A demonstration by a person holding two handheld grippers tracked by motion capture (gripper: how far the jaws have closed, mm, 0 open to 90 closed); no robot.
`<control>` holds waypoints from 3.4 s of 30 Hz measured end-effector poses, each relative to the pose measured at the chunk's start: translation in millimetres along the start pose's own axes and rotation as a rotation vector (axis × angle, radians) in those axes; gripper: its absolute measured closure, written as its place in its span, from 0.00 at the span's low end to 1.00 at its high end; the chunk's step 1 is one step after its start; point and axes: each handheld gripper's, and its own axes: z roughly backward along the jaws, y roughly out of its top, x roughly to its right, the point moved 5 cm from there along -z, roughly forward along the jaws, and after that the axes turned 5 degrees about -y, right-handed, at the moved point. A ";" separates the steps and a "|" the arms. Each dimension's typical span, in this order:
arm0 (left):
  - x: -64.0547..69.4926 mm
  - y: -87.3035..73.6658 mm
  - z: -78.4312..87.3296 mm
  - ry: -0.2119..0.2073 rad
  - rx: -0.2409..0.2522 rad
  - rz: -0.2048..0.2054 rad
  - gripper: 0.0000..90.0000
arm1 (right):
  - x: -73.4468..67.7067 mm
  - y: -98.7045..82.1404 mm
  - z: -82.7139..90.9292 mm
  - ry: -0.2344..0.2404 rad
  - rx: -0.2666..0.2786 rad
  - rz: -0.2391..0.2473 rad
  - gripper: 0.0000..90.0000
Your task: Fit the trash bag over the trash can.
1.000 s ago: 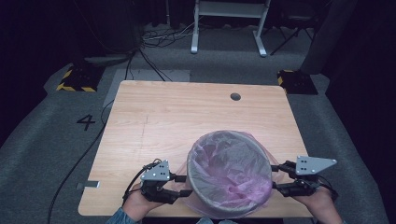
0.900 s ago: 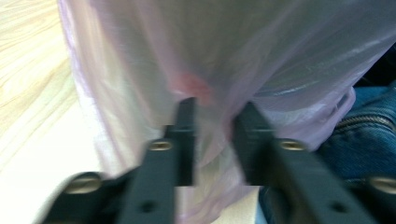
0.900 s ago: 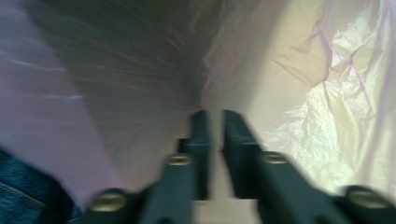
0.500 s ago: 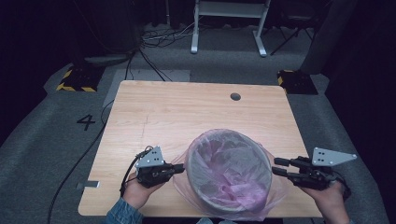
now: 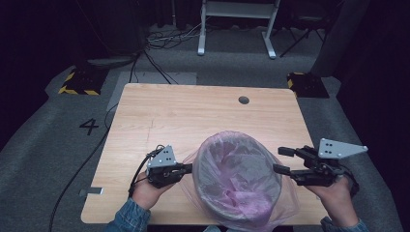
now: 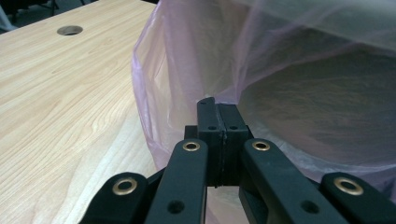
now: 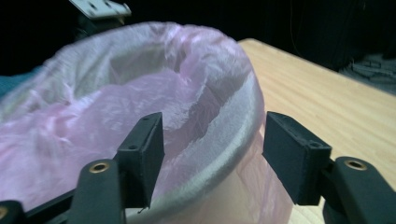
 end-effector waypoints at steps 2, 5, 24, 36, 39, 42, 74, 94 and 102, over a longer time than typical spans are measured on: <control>2.3 0.9 0.8 -0.004 0.002 -0.004 1.00 | 0.3 -1.7 -6.7 -0.014 -0.040 -0.005 0.51; 3.5 2.9 1.9 -0.006 0.010 -0.005 1.00 | 0.8 -2.6 -10.7 -0.043 -0.073 -0.005 0.71; -12.4 -14.8 -15.0 -0.013 -0.053 0.045 1.00 | 38.3 -25.5 -10.4 -0.157 -0.155 -0.032 1.00; -28.1 -57.7 -30.7 0.098 -0.286 0.080 1.00 | 57.7 -101.0 -54.9 -0.128 -0.361 -0.122 1.00; -33.6 -65.2 -27.5 0.109 -0.273 0.132 1.00 | 61.2 -112.1 -52.0 -0.135 -0.371 -0.148 1.00; -28.1 -58.5 -9.4 0.070 -0.163 0.150 0.68 | 56.9 -107.8 -32.8 -0.121 -0.291 -0.125 0.77; 25.4 -3.2 -3.1 0.000 -0.015 -0.053 1.00 | -11.2 -59.0 -6.8 0.019 -0.083 0.080 1.00; -6.9 -56.3 -47.6 0.037 -0.303 0.008 1.00 | 23.0 -123.1 -67.8 -0.022 -0.325 -0.039 1.00; -9.0 -77.3 -46.7 0.038 -0.370 0.050 1.00 | 19.5 -133.4 -63.5 -0.029 -0.393 -0.043 1.00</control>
